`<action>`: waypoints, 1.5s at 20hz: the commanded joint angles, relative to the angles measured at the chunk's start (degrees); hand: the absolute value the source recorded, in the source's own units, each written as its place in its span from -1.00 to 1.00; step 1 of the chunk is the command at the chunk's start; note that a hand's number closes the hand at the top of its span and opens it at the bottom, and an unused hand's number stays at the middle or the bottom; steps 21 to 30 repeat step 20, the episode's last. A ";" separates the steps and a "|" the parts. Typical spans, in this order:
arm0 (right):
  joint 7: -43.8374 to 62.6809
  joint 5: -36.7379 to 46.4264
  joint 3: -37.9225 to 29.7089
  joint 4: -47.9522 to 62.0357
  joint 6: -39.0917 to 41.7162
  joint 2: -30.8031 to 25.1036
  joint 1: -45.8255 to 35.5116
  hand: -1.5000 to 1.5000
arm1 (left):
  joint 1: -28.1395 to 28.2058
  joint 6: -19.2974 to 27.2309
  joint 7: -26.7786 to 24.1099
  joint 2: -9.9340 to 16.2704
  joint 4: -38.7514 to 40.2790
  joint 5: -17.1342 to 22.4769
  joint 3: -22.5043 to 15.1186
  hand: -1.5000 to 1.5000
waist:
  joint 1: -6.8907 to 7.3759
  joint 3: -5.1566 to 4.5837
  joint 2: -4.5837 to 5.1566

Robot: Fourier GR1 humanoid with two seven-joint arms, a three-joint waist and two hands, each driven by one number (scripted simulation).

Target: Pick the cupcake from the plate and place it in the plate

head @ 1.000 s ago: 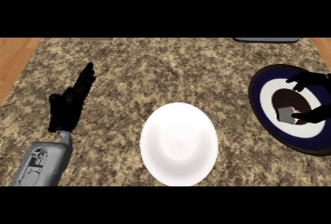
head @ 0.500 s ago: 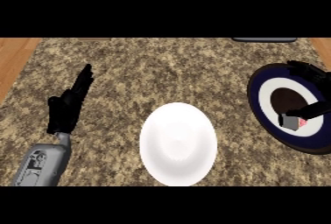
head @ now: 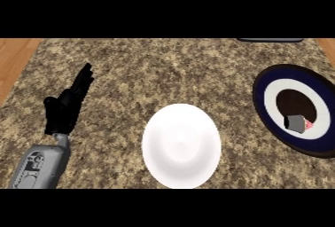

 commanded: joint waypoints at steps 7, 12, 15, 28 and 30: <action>-2.66 -3.74 -3.91 0.66 10.77 -7.45 8.38 -1.00 | -0.94 0.83 -0.43 -1.79 0.51 -0.92 -0.91 0.00 | 0.10 0.35 0.49; -2.51 -3.46 -3.74 -0.88 9.77 -7.85 10.45 -1.00 | -0.85 0.85 -0.60 -2.15 0.79 -0.69 -0.78 0.00 | 0.58 0.54 0.77; -2.12 -4.61 -4.83 -1.18 11.47 -9.06 11.35 -1.00 | -0.29 -0.38 -0.38 -0.25 0.29 -0.04 0.35 0.00 | 1.02 0.71 0.76; -1.04 -5.14 -5.30 -2.25 10.66 -8.17 11.92 -1.00 | -2.31 0.61 1.11 -1.62 0.50 -0.68 -0.49 0.00 | 0.99 0.75 0.86; -1.04 -5.14 -5.30 -2.25 10.66 -8.17 11.92 -1.00 | -2.31 0.61 1.11 -1.62 0.50 -0.68 -0.49 0.00 | 0.99 0.75 0.86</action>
